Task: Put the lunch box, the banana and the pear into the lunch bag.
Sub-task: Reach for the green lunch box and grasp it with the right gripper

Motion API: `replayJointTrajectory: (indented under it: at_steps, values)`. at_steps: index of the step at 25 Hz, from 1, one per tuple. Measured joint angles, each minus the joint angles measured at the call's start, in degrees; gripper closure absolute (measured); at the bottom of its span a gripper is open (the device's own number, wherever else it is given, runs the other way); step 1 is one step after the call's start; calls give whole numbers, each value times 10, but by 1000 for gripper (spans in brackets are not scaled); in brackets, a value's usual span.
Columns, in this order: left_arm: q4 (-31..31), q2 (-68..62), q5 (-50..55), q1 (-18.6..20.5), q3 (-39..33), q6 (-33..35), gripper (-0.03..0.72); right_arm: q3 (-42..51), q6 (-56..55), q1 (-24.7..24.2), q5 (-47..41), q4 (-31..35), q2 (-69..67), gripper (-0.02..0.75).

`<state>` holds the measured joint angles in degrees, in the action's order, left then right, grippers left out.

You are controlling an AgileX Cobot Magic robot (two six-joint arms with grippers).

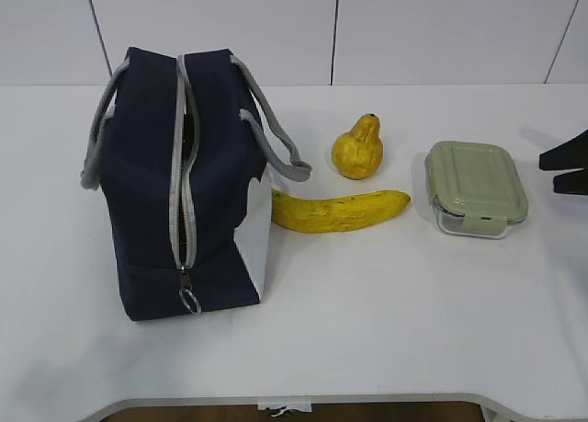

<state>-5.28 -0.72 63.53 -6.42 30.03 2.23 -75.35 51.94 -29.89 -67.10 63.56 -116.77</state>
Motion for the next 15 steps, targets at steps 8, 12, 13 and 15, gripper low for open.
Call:
replayJointTrajectory:
  at_steps: [8, 12, 13, 15]
  values:
    - [0, 0, 0, 0, 0, 0, 433, -1, 1, 0, -1, 3, -1, 276]
    - [0, 0, 0, 0, 0, 0, 433, -10, 1, 0, -3, 5, -22, 113]
    - [0, 0, 0, 0, 0, 0, 433, -14, 1, 0, -3, 6, -33, 98]
    - [0, 0, 0, 0, 0, 0, 433, -23, 6, 0, -3, 7, -54, 98]
